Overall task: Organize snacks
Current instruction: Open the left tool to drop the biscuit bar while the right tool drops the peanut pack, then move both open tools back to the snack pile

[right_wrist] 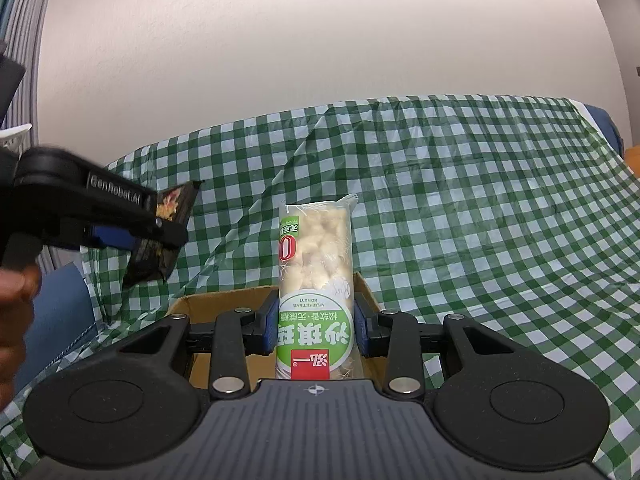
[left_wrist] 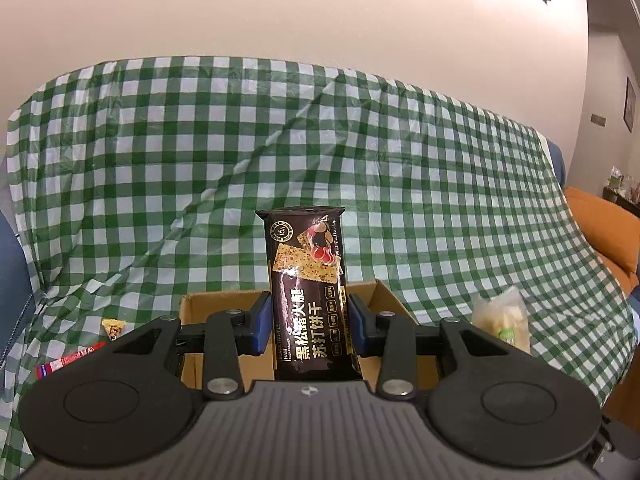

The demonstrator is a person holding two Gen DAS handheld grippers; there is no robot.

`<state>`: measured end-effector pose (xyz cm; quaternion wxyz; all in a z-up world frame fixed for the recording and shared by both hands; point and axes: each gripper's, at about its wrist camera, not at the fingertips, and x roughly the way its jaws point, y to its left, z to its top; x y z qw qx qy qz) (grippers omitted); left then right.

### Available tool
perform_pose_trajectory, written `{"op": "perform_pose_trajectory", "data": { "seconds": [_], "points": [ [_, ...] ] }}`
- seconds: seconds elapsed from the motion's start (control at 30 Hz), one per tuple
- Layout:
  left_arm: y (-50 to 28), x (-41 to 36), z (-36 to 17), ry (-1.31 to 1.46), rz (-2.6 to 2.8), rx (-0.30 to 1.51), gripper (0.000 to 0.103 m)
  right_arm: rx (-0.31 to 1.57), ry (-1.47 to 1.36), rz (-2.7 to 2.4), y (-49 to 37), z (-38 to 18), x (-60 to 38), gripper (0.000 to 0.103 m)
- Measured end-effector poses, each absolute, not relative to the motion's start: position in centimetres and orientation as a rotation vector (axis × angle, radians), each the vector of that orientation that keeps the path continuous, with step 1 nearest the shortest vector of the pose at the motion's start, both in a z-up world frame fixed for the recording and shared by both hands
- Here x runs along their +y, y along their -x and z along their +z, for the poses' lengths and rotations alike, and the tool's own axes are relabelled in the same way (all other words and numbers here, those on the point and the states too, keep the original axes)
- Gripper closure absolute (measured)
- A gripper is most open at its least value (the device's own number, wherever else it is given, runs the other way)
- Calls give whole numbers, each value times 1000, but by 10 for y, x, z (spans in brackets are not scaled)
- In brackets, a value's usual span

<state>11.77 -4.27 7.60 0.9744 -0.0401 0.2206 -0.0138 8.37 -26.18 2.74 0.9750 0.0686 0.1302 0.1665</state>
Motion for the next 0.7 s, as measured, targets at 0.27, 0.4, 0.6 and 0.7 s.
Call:
{"op": "perform_pose_trajectory", "data": {
  "seconds": [0.27,0.4,0.6,0.7],
  "points": [
    [-102,-35,81,76,-57,433,29,281,-79,334,-83,27,-252,22],
    [-70,-25,68,33,-117,351,45,284,-59,342,-80,28,-249,23],
    [-35,19,40,73,-148,375,78,292,-47,323,-74,29,-245,27],
    [-21,46,28,88,-145,371,83,301,-24,328,-71,29,-236,50]
  ]
}}
